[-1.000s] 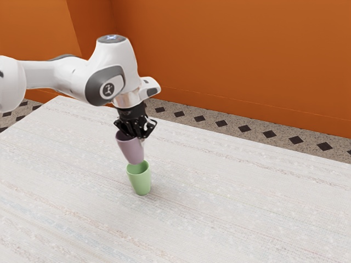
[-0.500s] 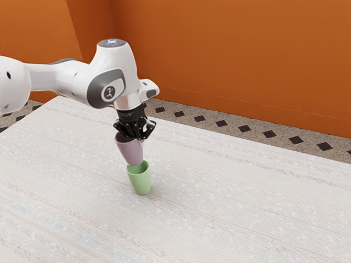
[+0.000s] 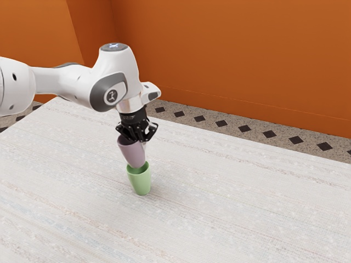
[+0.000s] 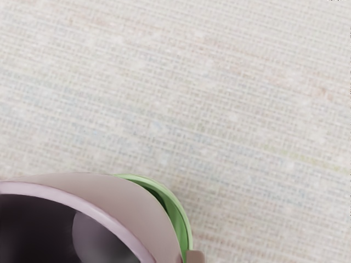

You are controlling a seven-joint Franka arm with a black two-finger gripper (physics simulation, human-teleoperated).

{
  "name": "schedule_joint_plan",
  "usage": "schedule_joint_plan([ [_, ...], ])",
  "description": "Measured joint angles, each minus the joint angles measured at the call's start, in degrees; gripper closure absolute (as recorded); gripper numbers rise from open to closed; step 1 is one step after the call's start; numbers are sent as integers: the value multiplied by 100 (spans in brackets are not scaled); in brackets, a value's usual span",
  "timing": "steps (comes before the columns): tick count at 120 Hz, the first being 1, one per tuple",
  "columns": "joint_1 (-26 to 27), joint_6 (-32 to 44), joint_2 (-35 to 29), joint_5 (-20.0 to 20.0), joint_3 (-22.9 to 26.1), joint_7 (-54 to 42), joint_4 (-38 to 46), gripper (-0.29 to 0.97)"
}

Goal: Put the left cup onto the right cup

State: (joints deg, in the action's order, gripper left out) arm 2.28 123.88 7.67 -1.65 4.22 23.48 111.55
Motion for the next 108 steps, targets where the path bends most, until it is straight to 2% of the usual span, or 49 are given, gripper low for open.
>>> schedule_joint_plan([
  [108,0,23,144,93,1,114,45,78],
])
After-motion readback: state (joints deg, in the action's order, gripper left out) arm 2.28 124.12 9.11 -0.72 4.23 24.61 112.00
